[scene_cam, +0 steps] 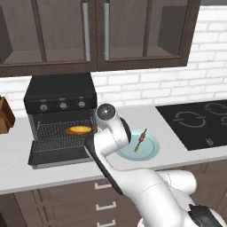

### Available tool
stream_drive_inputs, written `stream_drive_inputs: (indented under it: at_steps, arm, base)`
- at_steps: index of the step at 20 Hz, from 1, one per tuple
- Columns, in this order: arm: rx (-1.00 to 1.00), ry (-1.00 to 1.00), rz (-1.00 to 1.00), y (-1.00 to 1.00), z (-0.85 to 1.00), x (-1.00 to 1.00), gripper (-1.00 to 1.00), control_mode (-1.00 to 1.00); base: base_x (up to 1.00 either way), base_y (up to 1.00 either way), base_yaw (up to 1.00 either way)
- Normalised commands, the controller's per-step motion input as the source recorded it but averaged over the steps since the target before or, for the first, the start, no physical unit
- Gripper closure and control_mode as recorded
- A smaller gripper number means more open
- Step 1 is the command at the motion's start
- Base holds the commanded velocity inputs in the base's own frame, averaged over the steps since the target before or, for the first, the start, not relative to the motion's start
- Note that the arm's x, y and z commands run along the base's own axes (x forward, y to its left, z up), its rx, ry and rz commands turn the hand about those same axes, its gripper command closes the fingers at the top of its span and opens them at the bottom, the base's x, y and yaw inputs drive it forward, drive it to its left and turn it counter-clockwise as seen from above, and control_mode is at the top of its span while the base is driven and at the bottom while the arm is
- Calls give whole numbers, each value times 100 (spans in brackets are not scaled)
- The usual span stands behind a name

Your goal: Pick up the kebab skewer and baguette bread, and place them inside the toaster oven. Close the toaster oven door and start by setting the timer.

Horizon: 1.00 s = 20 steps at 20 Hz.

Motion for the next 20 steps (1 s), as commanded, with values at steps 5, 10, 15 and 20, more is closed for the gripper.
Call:
stream_drive_inputs:
  at_steps: [5,10,15,20]
  arm:
    - [0,28,0,-100,46,-9,-100,-100]
    - [0,13,7,-100,7,10,-100,-100]
    - [0,2,42,-70,-28,55,-100,-100]
    - [0,4,71,-31,-46,45,-100,-100]
  base:
    - [0,0,0]
    - [0,0,0]
    - [0,0,0]
    - [0,0,0]
